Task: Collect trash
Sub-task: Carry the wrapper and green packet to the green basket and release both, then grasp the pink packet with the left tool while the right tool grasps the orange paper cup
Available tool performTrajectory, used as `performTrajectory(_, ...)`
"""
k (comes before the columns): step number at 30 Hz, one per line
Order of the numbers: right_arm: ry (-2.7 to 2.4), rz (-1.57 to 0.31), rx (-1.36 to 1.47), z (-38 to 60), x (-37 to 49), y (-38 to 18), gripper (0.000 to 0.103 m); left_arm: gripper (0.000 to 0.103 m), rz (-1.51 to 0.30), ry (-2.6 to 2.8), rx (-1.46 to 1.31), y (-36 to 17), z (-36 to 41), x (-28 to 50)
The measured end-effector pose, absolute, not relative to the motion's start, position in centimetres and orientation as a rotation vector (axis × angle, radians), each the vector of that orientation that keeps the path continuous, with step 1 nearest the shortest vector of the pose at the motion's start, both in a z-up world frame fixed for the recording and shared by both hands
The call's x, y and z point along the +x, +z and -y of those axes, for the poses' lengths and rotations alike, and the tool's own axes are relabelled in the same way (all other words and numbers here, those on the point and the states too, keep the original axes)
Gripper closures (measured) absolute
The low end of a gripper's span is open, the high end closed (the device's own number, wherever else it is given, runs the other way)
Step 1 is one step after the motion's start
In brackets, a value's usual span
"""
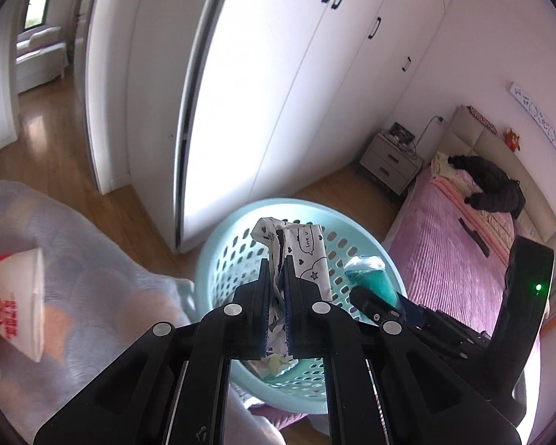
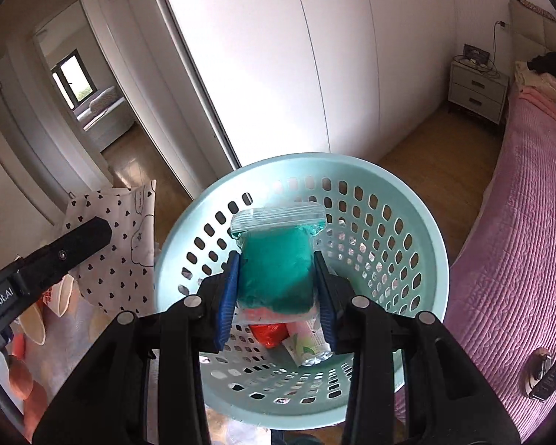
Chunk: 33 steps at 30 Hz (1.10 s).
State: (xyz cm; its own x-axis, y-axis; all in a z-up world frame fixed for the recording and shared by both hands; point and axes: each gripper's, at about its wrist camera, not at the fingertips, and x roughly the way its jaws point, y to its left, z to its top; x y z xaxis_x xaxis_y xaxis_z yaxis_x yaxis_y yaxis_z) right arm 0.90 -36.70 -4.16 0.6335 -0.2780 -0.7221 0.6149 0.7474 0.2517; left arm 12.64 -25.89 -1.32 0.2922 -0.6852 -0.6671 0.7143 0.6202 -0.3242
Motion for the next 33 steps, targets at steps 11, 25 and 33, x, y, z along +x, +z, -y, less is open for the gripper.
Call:
performTrajectory(11, -0.532, -0.684, 0.561, 37.3, -0.5, -4.0, 0.047, 0.040, -0.824, -0.954, 0.031, -1.3, 24.1, 11.9)
performTrajectory(25, -0.304, -0.621, 0.407, 26.7, 2.0, 1.5, 0.047, 0.036, -0.635, -0.788, -0.051, 4.7, 10.1, 8.4)
performTrajectory(33, -0.140, -0.645, 0.285, 19.8, 6.1, 2.2, 0.047, 0.036, -0.604, -0.504, -0.094, 4.9, -0.7, 9.7)
